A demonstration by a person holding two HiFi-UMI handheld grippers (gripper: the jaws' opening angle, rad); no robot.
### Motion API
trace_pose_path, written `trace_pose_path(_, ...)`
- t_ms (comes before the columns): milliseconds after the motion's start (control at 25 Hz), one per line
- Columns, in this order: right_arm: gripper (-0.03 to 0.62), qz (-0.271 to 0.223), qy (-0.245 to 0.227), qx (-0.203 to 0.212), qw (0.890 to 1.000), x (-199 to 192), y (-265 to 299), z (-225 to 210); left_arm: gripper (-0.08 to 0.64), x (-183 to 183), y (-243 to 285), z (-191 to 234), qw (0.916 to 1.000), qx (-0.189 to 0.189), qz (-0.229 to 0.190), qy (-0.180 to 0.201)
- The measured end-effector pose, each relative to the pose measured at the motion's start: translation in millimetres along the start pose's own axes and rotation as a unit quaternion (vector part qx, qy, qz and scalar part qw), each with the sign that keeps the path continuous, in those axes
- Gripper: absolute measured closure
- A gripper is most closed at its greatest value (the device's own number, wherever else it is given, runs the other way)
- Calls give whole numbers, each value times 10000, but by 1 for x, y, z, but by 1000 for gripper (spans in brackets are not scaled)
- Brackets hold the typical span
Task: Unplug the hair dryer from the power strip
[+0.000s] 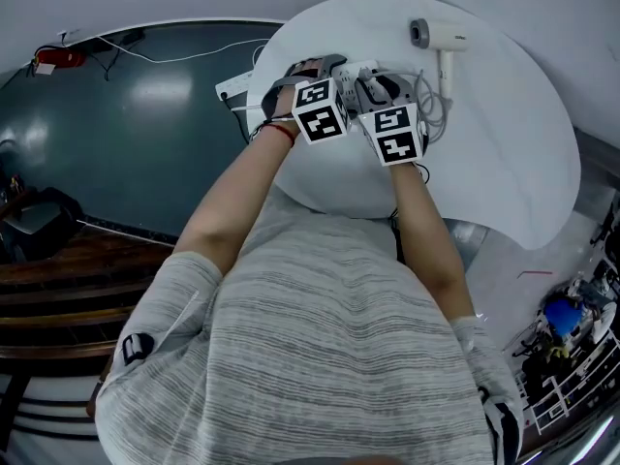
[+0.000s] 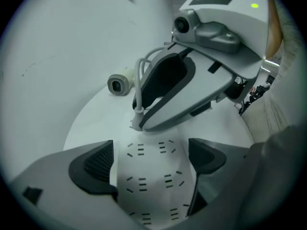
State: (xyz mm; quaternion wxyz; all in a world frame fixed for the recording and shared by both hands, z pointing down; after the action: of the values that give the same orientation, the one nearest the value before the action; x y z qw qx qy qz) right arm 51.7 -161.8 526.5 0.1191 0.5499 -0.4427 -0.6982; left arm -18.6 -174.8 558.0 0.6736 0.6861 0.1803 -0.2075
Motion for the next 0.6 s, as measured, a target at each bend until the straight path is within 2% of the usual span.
trace_pose_path(120,459,84,-72,32,9999,0,1,0,78,-1,6,2,9996,-126,245,-35)
trace_pose_path(240,460,119,-138,61,9998,-1,4,-1,78,1,14,1,9992,-228,315,94)
trace_pose_path(600,493,175,-386,169,9990,1,5,-4,78,-2,19,0,9994,-337,30,95)
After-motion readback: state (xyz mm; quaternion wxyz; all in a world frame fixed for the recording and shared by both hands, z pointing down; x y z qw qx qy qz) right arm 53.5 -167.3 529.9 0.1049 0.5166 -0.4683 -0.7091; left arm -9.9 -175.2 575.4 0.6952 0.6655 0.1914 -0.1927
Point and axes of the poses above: the fingertips, and each gripper's own axes: y forward along the fingers, z to its left, x out of its top, the point moved 7 cm from there along -y, backward along the fingers
